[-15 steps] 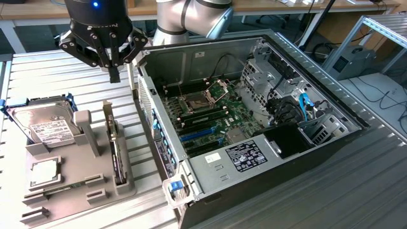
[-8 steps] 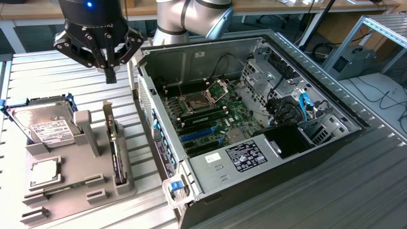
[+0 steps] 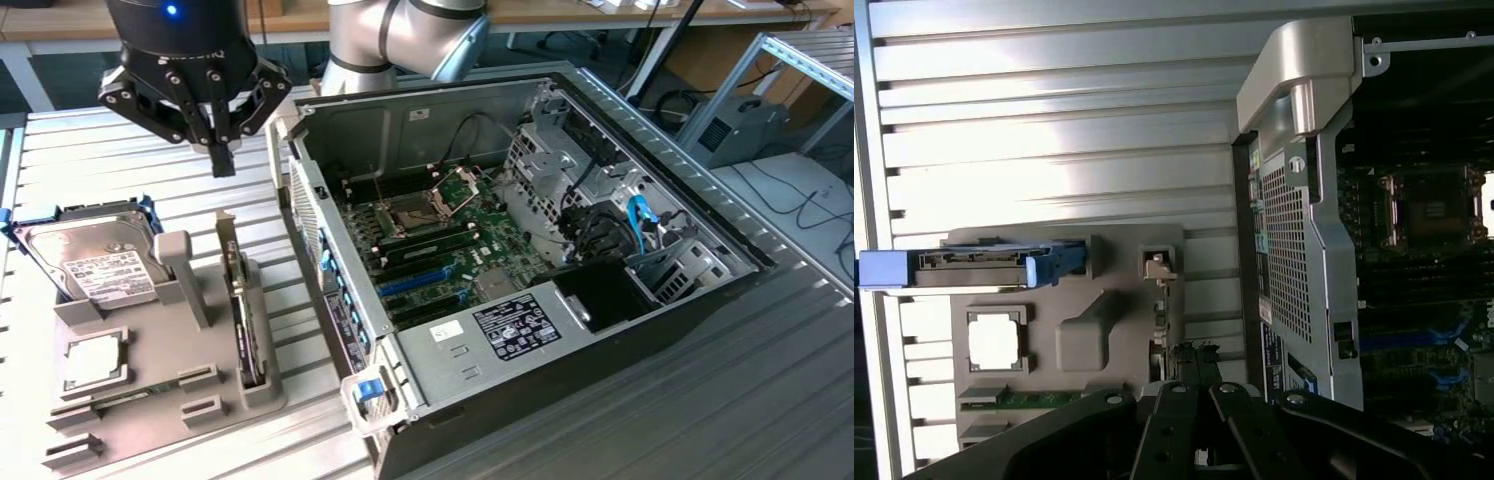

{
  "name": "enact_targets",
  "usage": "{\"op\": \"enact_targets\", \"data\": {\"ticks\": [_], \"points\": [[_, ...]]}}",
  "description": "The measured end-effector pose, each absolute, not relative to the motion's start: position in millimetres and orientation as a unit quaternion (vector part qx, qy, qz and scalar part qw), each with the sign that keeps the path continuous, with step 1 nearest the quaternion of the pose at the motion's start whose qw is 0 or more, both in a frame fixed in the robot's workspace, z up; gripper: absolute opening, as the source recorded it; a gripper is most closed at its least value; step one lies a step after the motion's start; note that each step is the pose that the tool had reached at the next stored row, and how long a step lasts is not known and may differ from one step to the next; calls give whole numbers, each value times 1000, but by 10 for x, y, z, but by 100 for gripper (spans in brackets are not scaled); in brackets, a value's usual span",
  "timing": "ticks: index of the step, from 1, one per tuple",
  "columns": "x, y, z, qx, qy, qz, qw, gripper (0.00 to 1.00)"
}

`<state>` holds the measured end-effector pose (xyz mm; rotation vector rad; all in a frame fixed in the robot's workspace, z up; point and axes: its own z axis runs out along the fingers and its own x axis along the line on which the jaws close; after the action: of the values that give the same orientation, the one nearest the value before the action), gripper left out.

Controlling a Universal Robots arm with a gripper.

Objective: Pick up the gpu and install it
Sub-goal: 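Reach for the gpu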

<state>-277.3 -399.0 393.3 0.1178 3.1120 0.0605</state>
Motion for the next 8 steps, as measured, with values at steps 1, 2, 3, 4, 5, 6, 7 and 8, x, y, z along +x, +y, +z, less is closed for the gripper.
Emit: {"op": "enact_targets", "data": {"ticks": [1,2,3,4,5,6,7,8], "points": [[-2783,-3990,3934,38,999,19,13,11],[-2794,-3990,3933,38,999,19,13,11],[-2804,-3990,3933,38,999,19,13,11],[-2812,-3990,3933,38,999,19,13,11],[-2820,-3990,3933,38,999,19,13,11],[-2827,-3990,3933,38,999,19,13,11],[-2834,-3990,3933,38,999,19,13,11],[-2838,-3990,3933,38,999,19,13,11]]}}
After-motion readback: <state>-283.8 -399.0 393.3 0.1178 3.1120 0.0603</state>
